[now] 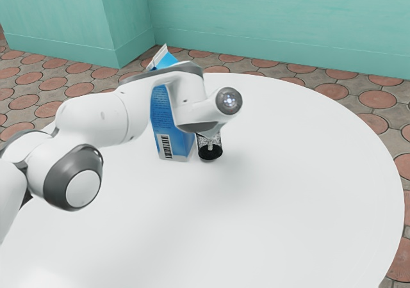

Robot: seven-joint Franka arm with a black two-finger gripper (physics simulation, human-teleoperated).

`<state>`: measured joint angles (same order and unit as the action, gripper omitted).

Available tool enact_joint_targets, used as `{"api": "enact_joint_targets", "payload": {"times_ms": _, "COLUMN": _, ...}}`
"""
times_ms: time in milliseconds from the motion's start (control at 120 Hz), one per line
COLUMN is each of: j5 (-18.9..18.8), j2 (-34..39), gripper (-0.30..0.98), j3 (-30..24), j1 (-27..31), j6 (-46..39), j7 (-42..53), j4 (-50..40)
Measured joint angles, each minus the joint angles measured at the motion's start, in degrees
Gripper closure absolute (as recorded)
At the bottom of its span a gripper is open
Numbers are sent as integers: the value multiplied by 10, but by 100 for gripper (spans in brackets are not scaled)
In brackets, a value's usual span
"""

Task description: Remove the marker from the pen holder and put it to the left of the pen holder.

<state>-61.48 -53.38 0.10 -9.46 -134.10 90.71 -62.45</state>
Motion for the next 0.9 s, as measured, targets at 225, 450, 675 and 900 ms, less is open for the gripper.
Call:
{"api": "enact_joint_targets", "payload": {"times_ms": 225, "j5": 0, "j2": 0, "gripper": 32, "j3": 0, "j1": 1, "j6": -1, "j7": 17, "j4": -2}}
{"api": "enact_joint_targets", "payload": {"times_ms": 450, "j5": 1, "j2": 0, "gripper": 63, "j3": 0, "j1": 0, "j6": 0, "j7": 27, "j4": -2}}
{"api": "enact_joint_targets", "payload": {"times_ms": 675, "j5": 3, "j2": 5, "gripper": 75, "j3": 0, "j1": -8, "j6": 0, "j7": 35, "j4": -2}}
{"api": "enact_joint_targets", "payload": {"times_ms": 900, "j5": 3, "j2": 48, "gripper": 79, "j3": 6, "j1": -28, "j6": 44, "j7": 45, "j4": -2}}
